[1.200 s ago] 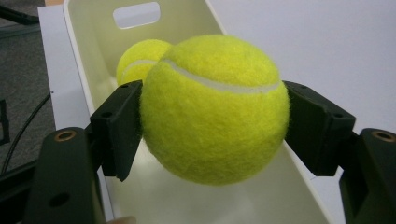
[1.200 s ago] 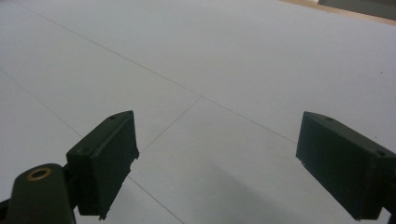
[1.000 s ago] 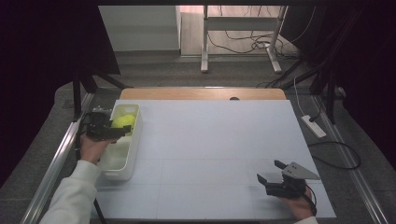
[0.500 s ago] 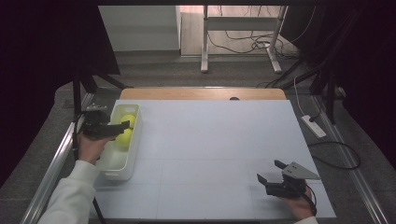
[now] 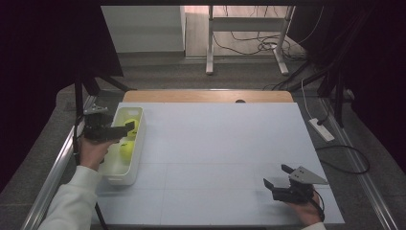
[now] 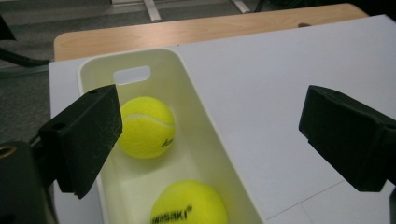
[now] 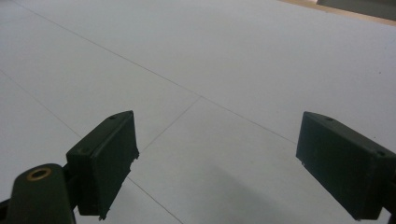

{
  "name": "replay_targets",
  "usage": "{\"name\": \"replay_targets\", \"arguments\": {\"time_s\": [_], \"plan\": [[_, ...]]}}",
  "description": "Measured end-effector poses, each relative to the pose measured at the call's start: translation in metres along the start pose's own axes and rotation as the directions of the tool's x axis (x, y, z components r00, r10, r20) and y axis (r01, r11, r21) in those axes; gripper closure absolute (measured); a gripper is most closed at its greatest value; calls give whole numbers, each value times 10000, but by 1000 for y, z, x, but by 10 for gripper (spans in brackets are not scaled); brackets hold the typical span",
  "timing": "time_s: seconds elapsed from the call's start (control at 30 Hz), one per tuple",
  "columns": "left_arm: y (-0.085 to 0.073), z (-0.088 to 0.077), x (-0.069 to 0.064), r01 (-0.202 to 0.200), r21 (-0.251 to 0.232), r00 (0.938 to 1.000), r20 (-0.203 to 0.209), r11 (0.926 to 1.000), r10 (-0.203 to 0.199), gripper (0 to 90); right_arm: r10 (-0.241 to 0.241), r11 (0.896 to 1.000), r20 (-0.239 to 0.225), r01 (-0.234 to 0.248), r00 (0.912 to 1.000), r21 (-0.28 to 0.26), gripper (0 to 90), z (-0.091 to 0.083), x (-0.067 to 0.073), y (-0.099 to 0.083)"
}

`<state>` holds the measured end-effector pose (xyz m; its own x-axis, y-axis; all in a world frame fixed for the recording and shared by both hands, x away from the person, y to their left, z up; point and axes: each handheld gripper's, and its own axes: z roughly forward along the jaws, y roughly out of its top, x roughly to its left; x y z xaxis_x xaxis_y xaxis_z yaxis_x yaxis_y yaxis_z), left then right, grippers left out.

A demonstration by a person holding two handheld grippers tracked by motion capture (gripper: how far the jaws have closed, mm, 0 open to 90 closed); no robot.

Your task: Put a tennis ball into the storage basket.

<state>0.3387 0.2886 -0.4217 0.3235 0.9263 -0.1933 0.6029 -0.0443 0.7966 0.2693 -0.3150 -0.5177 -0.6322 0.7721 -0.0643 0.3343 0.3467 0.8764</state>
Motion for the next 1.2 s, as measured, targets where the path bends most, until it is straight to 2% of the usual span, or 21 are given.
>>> {"name": "replay_targets", "arguments": {"time_s": [0.27,0.37,0.67,0.7,0.73,0.77,0.8,0.83,0.87,0.93,1.03,1.13,1.2], "plan": [[-2,-7,-2,18,-451,9994,332,9990,-3,72,-9,10000,7,9,10000,11,123,0,0,0],[-4,-11,-4,42,-662,9970,773,9978,9,81,2,10000,14,-2,10000,5,123,0,0,0],[-10,-20,-20,-260,-1106,9894,1391,9935,414,81,2,10000,31,-2,10000,3,123,0,0,0],[-11,-22,-25,-520,-1188,9853,1555,9915,704,81,-7,10000,33,7,10000,4,123,0,0,0],[-11,-22,-25,-520,-1188,9853,1555,9915,704,81,-8,10000,15,8,10000,-16,123,0,1,0],[-12,-24,-30,-744,-1279,9793,1779,9890,967,81,-20,10000,16,20,10000,-11,123,0,1,0],[-13,-25,-34,-825,-1366,9759,1896,9872,1078,81,-21,10000,18,21,10000,-10,123,0,1,0],[-13,-26,-37,-902,-1410,9732,1979,9859,1173,81,-4,10000,12,4,10000,-9,123,0,1,0],[-13,-26,-37,-902,-1410,9732,1979,9859,1173,81,-4,10000,12,4,10000,-9,123,0,1,0],[-17,-29,-46,-1140,-1543,9646,2192,9814,1465,81,1,10000,13,-1,10000,-9,123,0,1,0],[-22,-30,-55,-1358,-1600,9554,2399,9777,1720,80,2,10000,21,-2,10000,-2,123,-1,1,0],[-26,-29,-63,-1596,-1495,9472,2553,9758,1940,81,0,10000,15,0,10000,-6,123,-1,1,0],[-28,-27,-67,-1690,-1440,9442,2602,9750,2021,81,-12,10000,17,12,10000,-22,123,-1,2,0]]}}
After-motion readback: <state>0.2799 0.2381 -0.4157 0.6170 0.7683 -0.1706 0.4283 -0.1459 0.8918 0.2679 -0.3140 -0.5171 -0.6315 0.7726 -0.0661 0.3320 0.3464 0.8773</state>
